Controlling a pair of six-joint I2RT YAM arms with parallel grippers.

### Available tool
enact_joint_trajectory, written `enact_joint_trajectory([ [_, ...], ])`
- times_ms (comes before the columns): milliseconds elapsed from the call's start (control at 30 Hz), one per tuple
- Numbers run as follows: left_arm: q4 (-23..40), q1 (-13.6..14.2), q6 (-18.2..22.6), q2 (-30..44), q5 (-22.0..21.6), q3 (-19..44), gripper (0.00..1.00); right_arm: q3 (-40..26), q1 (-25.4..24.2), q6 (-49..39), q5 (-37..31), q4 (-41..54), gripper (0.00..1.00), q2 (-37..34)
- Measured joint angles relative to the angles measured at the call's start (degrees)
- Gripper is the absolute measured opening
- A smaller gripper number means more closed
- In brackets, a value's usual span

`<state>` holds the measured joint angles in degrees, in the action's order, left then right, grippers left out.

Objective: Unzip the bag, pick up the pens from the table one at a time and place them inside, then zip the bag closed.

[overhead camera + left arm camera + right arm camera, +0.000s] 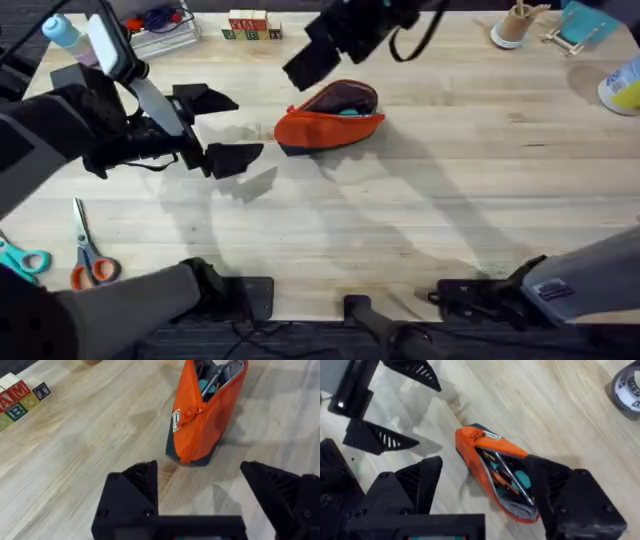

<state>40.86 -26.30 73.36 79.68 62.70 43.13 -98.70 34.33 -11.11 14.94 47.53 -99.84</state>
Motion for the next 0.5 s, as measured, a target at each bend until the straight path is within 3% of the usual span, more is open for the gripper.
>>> enact_joint_trajectory([
  [500, 0.0, 0.0, 0.0, 0.0, 0.0, 0.02, 0.993, -10.58, 6.51, -0.04, -11.33, 6.13, 0.997, -12.8],
])
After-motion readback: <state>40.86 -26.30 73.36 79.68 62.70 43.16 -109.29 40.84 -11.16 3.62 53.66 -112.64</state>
